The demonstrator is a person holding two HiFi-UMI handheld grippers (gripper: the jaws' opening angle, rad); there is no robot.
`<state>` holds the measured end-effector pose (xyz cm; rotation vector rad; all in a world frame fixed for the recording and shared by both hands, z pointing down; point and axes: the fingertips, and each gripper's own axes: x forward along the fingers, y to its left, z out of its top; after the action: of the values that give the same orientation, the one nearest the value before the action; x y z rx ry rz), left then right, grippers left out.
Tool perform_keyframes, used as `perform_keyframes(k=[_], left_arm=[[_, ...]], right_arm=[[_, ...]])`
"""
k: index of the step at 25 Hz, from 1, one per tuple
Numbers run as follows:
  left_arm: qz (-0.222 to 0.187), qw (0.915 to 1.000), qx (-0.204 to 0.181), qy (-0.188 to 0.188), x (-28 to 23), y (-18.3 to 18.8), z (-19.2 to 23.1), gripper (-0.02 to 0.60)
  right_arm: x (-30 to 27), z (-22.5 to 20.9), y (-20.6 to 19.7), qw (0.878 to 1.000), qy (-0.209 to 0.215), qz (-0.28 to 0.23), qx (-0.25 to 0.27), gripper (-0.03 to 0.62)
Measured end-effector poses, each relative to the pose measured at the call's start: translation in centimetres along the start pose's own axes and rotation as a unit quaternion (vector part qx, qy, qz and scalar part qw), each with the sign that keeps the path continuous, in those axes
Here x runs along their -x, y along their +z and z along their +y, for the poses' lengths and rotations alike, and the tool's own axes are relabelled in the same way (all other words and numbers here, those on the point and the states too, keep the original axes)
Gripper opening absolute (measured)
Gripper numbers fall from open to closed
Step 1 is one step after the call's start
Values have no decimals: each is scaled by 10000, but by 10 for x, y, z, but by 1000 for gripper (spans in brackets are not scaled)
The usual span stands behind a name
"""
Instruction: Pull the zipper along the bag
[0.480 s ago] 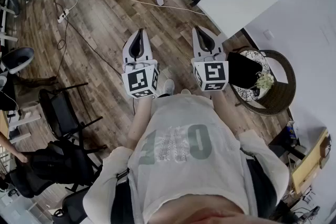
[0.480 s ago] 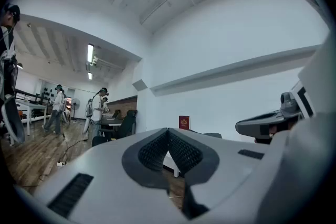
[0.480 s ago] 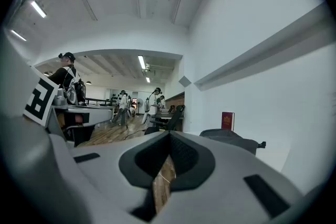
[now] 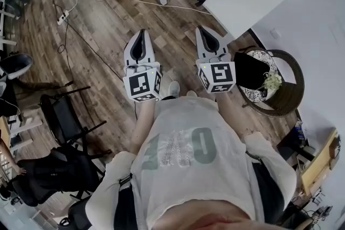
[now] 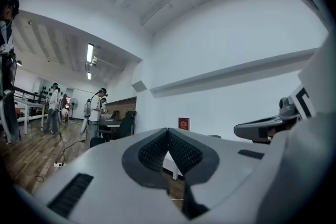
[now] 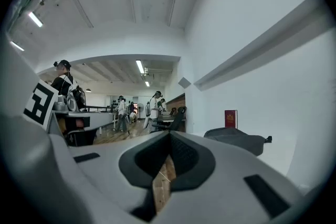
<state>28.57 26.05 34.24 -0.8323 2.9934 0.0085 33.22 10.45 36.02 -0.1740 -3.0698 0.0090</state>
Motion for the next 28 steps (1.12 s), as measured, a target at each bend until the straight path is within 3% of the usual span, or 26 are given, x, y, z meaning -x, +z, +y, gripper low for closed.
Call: perform_keyframes(k=[15, 23, 28], left_arm=[[-269, 9992, 299, 19, -31, 0, 87, 26], [-314, 9990, 287, -104, -81, -7, 101, 26], [-262, 9993, 254, 13, -123, -20, 116, 26]], right_arm=[[-54, 38, -13, 9995, -206, 170, 196, 28], [-105, 19, -8, 9990, -305, 93, 321, 28], [-152, -2, -15, 9993, -263, 87, 250, 28]])
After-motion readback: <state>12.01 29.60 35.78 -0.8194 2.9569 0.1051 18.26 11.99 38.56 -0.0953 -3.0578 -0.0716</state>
